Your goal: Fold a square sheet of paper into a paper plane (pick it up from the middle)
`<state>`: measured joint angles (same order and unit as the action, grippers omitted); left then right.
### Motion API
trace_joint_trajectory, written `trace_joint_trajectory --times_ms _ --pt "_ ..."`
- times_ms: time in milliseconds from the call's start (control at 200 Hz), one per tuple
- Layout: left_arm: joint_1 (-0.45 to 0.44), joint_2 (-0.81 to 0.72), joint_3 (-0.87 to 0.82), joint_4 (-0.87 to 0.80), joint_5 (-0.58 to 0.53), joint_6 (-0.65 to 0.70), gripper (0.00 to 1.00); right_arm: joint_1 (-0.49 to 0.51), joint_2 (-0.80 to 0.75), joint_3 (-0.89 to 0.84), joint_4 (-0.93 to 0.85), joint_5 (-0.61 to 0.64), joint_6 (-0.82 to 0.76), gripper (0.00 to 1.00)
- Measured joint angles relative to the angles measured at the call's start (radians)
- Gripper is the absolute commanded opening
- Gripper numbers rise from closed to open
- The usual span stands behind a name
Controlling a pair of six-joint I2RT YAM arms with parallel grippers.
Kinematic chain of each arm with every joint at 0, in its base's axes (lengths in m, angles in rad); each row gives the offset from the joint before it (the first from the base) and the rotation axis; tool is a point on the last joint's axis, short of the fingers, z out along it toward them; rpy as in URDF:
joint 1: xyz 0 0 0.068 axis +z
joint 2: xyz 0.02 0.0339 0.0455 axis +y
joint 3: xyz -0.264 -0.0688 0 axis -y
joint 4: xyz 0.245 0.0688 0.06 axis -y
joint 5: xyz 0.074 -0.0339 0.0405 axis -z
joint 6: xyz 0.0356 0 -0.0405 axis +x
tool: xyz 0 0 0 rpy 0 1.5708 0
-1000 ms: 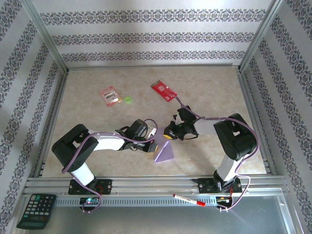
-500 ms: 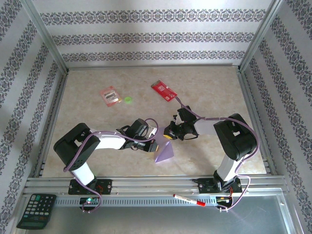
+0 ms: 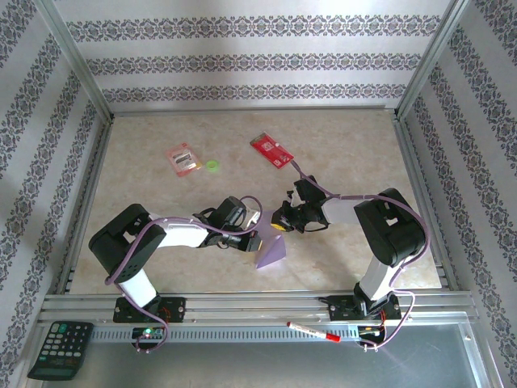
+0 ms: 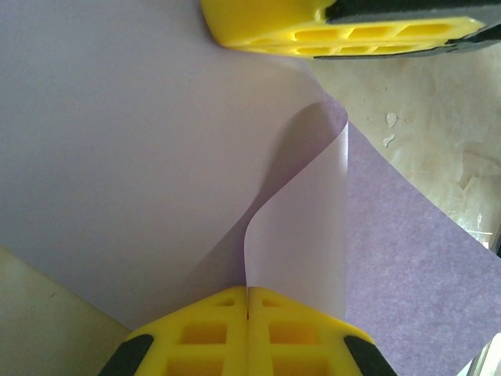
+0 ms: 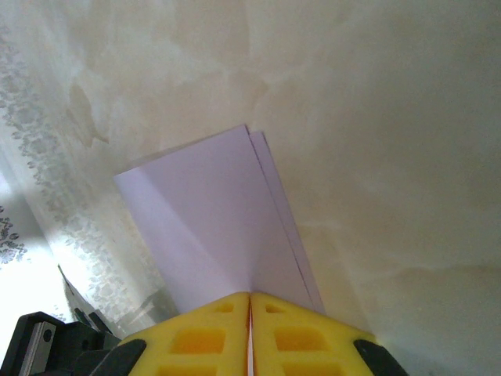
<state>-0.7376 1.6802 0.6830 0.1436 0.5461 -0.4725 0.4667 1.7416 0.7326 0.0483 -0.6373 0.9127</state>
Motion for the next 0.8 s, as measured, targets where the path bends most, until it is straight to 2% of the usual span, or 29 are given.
trace_joint_trajectory --times_ms 804 --pt "0.000 -0.015 -0.018 0.003 0.001 -0.008 0.04 0.000 -0.001 -0.004 0.006 0.000 0.000 0.10"
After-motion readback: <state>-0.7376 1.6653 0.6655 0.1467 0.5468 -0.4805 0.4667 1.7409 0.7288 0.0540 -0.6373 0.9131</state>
